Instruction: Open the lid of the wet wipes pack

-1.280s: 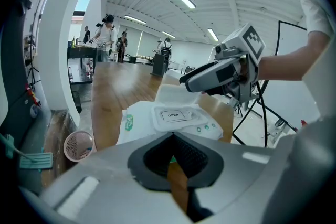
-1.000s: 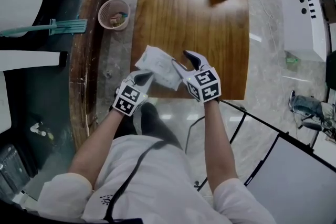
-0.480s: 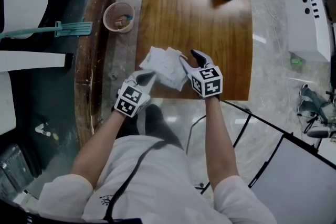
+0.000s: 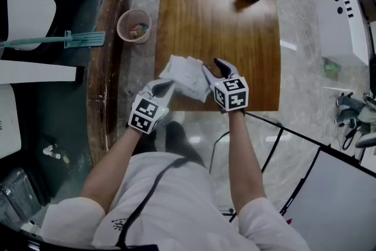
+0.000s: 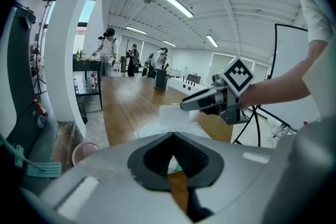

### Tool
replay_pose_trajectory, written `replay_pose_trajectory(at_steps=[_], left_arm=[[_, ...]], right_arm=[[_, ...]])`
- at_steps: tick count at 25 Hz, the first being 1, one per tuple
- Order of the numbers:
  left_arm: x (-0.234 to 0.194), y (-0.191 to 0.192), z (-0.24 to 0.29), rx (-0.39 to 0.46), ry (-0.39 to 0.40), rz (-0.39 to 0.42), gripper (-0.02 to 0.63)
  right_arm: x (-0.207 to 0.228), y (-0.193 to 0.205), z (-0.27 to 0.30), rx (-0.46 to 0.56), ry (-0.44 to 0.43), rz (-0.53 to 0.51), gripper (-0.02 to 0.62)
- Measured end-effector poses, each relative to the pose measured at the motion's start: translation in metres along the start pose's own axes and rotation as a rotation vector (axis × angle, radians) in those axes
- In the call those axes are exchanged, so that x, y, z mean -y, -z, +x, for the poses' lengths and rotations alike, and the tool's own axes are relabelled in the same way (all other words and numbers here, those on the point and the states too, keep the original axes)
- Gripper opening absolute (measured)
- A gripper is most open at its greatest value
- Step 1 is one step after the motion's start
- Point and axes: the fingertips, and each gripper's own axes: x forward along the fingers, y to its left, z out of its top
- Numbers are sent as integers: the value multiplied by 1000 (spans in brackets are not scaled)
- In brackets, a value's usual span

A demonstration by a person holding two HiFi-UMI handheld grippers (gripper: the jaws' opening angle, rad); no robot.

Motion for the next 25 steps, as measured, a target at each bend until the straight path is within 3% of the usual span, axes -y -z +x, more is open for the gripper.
replay_pose_trajectory(at_steps=[11,19,25], left_arm=[[3,-35,-37,94,43,33,5],[16,-65,-76,182,106,94,5],[36,-94,-102,251,168,144,5]], right_arm=[[-33,-13,-36,78,79,28,182],[-83,-32,-94,227,136,33,49],[-125,-46,-140,321,185,2,27]])
